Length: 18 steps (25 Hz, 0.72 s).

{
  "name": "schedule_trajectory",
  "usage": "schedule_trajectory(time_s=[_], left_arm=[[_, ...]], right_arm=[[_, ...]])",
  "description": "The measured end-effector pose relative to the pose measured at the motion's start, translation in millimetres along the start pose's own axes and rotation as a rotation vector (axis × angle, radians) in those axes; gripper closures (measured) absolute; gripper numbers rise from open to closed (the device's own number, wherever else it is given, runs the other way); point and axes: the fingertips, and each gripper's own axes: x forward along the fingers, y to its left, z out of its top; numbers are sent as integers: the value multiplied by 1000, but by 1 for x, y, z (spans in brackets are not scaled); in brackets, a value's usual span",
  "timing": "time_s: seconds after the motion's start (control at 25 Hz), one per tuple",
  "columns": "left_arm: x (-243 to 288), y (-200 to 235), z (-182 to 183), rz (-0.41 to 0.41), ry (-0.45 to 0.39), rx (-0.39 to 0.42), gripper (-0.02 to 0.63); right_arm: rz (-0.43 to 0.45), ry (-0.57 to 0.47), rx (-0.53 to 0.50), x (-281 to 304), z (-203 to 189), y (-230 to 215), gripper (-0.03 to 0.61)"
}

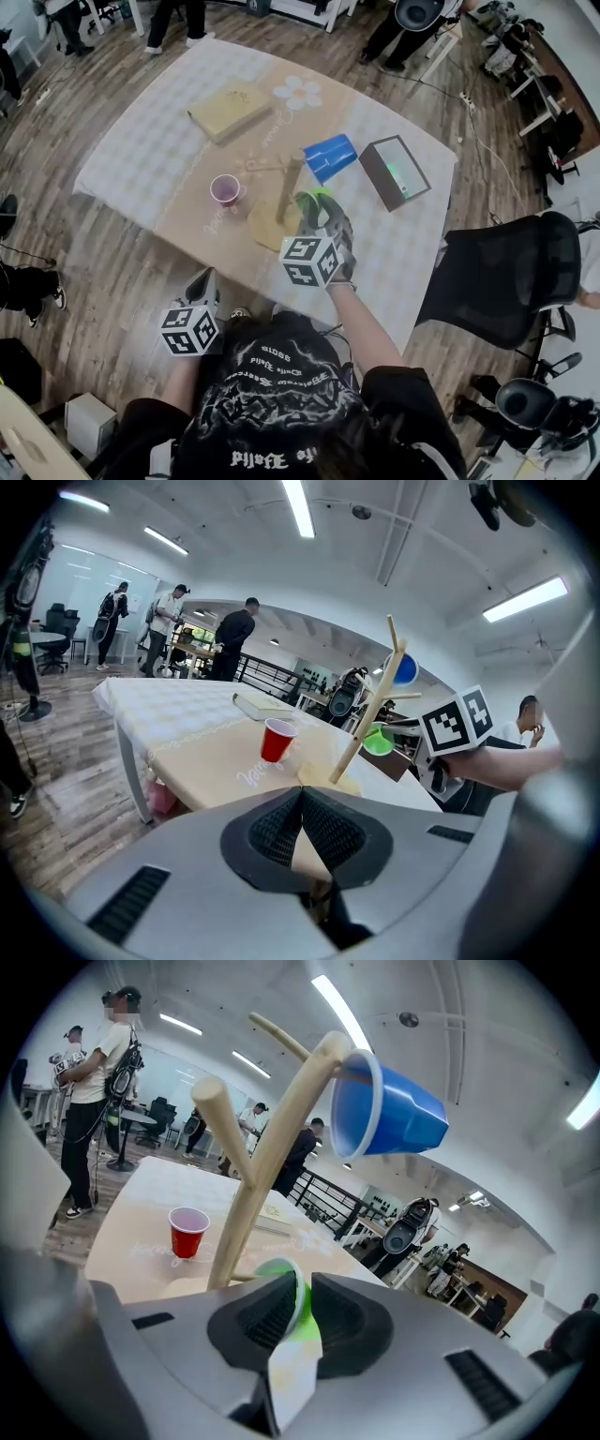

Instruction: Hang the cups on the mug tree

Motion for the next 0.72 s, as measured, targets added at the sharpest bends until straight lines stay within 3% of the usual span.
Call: schedule_trajectory(time_s=[0.44, 0.72], left_arm=[[5, 4, -1, 10, 21, 4, 594], [10, 2, -4, 16, 38, 12, 594]], right_arm=[[-5, -54, -96, -5, 6, 14, 510], [10, -75, -76, -8, 4, 20, 500]])
